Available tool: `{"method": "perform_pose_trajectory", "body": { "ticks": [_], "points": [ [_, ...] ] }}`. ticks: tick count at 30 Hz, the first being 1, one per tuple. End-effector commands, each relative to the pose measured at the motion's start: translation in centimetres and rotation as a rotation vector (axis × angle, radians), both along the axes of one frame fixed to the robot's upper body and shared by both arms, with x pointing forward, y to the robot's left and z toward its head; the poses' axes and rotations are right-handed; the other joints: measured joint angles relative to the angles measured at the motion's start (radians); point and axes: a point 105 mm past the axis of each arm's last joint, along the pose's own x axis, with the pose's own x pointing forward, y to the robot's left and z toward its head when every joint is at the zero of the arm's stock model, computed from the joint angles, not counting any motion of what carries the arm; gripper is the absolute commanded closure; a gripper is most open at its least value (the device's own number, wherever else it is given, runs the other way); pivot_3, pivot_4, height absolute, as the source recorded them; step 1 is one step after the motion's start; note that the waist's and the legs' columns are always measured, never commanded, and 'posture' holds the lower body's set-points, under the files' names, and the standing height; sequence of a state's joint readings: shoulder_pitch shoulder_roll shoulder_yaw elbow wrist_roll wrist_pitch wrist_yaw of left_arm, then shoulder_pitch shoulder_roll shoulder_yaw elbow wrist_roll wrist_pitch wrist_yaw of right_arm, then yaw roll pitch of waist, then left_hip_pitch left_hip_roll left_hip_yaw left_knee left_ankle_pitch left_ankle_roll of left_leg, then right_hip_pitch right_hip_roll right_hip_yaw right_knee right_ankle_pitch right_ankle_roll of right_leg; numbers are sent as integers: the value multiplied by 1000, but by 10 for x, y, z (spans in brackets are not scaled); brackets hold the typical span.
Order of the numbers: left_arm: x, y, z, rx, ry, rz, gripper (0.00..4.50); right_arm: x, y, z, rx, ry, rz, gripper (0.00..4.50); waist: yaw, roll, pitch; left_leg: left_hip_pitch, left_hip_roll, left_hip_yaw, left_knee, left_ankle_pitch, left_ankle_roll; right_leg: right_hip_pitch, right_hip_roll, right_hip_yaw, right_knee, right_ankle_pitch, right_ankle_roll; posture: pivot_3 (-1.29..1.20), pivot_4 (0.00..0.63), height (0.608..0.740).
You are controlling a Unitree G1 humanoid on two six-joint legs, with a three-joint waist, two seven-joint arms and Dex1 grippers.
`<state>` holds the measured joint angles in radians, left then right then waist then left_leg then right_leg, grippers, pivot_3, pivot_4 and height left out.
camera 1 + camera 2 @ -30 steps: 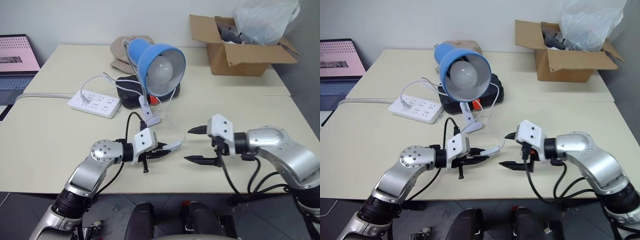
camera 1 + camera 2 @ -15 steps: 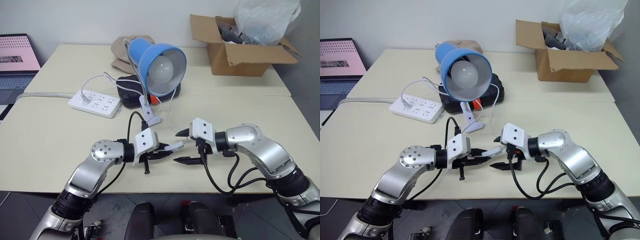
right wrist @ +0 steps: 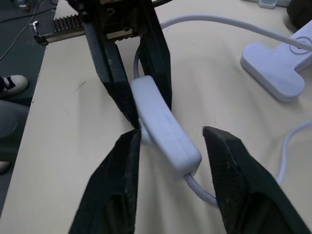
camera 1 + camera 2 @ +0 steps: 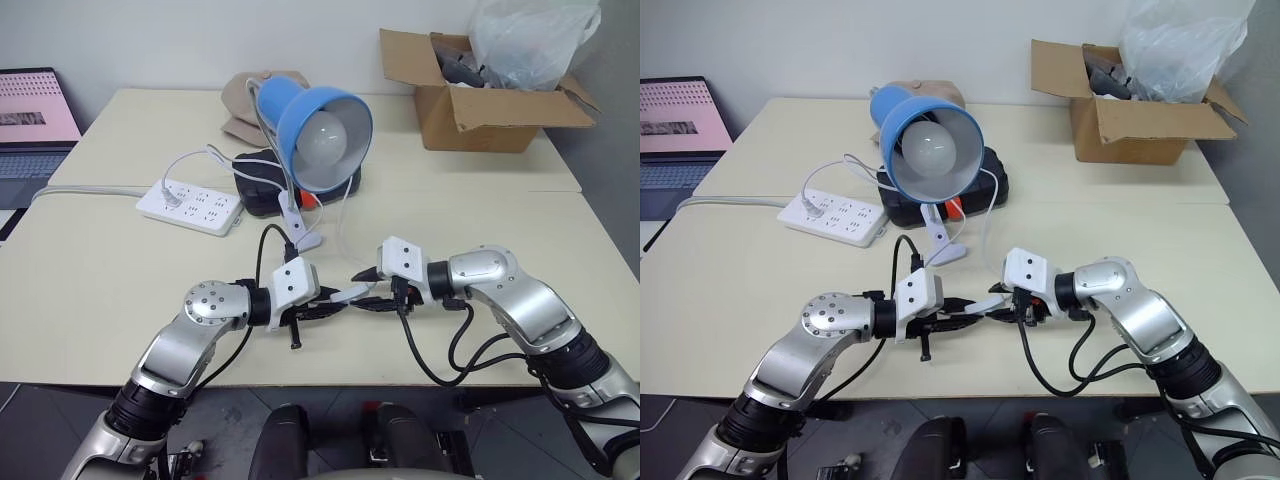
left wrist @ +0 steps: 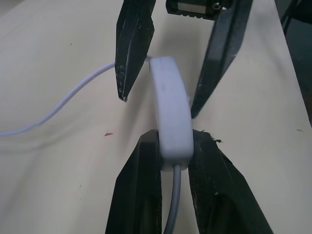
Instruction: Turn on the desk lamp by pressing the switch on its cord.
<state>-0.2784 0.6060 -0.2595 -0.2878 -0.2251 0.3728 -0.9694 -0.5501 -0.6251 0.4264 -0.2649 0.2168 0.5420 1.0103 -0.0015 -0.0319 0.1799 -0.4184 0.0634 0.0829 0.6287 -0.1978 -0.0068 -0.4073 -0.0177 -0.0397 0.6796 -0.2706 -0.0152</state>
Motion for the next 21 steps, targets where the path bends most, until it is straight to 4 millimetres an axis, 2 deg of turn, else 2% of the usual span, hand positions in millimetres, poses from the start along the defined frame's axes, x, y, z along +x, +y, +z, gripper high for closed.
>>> {"method": "perform_pose_trajectory", "body": {
  "ticks": [1,13,21],
  "points": [
    [-3,-6,14,-21,-57,-27,4083,2,2,8,-8,-58,35,3313,0,0,0,0,0,0,0,0,0,0,0,0,0,0,0,0,150,740],
    [-4,-5,13,-2,-70,-43,4083,-1,6,16,31,-61,76,3612,0,0,0,0,0,0,0,0,0,0,0,0,0,0,0,0,150,740],
    [-4,-6,13,4,-81,-51,4083,-3,6,18,39,-53,91,3640,0,0,0,0,0,0,0,0,0,0,0,0,0,0,0,0,150,740]
  ]
}}
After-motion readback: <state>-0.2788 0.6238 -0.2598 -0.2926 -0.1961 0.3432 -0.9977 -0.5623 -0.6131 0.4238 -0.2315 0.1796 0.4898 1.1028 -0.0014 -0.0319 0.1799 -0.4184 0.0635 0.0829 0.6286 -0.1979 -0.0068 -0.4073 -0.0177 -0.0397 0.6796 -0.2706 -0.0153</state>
